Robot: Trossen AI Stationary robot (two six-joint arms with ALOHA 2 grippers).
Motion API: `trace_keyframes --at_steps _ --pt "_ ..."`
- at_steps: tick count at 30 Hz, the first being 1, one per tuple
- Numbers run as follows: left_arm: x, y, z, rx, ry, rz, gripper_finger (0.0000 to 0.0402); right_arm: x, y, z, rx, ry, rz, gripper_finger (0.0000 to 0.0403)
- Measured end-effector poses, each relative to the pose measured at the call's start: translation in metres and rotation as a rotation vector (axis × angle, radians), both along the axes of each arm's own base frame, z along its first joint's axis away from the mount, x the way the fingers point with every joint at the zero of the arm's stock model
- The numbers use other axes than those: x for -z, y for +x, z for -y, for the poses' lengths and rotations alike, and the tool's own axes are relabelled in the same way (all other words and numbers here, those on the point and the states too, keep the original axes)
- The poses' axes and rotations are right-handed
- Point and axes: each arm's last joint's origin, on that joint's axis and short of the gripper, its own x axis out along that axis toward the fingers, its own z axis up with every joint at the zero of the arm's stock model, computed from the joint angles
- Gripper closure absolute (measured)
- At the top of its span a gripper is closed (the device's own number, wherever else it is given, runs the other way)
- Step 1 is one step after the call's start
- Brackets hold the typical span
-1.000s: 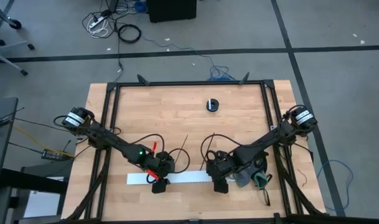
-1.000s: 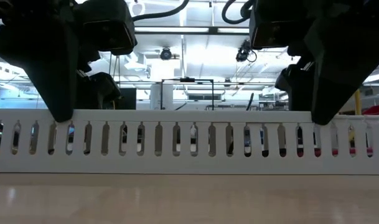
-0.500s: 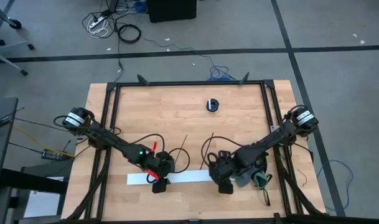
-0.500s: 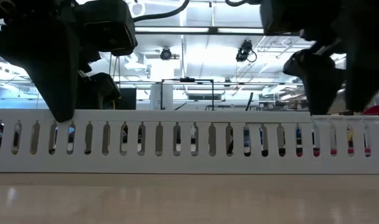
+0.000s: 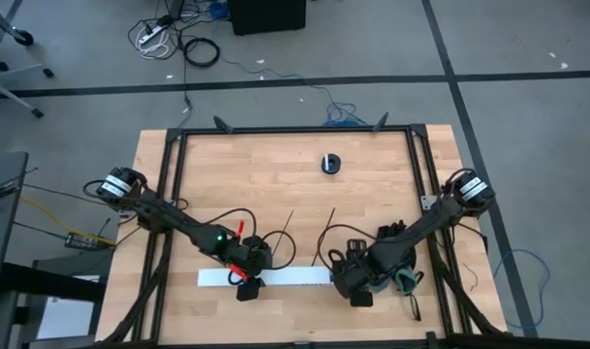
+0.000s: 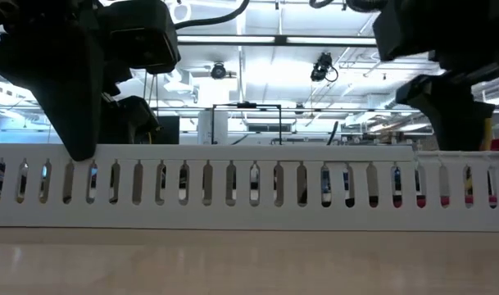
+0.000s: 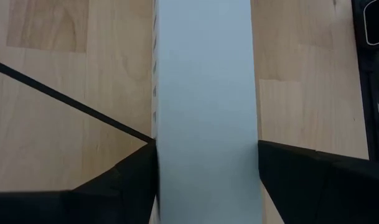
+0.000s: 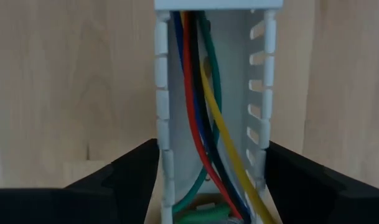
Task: Ziptie cables
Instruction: Close the white cable duct
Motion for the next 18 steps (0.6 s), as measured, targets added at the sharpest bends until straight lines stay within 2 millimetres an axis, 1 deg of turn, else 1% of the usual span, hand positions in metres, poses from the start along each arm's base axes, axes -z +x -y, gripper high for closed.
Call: trace_keyframes --at_steps 6,18 --pt "0.0001 -0.0001 0.0001 0.001 -0.003 -0.002 0.0161 0.0022 0.0000 0.0004 0.049 -0.010 0.000 0.0135" --pt "-0.0010 0.0018 0.0014 0.009 -0.027 0.022 0.0161 0.0019 0.0039 0.0029 0.060 0.010 0.011 0.0171"
